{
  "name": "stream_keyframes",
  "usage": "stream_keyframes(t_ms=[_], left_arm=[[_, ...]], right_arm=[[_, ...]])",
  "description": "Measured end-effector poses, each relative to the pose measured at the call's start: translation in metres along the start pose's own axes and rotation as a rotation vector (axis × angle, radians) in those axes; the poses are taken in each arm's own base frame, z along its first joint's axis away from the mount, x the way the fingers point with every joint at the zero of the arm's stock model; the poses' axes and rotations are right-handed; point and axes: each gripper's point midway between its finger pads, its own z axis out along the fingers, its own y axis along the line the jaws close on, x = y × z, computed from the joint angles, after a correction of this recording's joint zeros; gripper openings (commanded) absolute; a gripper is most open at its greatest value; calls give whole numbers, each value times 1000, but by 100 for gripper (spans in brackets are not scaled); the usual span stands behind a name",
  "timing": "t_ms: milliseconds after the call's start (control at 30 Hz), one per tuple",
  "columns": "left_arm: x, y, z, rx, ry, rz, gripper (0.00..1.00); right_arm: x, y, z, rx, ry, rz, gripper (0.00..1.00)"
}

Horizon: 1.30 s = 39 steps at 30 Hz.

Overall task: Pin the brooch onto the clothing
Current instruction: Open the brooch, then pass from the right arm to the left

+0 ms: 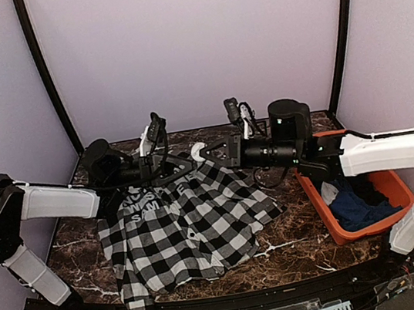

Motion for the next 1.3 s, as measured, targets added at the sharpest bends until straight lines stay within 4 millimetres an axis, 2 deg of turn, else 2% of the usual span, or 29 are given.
stream_keyframes(t_ms=[233, 533, 833, 1067, 1300], left_arm=[[-5, 3, -3, 28, -33, -70, 40], [-9, -1, -4, 41, -50, -71, 37], [-9, -1, -4, 41, -51, -101, 31], [-7, 9, -6, 27, -53, -162, 27], [-7, 10, -6, 26, -53, -186, 24]], right_arm=[[12, -5, -18, -91, -109, -101, 0], [-5, 23, -24, -247, -229, -172, 0], [7, 17, -21, -286, -229, -184, 0], [22, 13, -14, -303, -169, -183, 0], [29, 7, -11, -284, -134, -177, 0]])
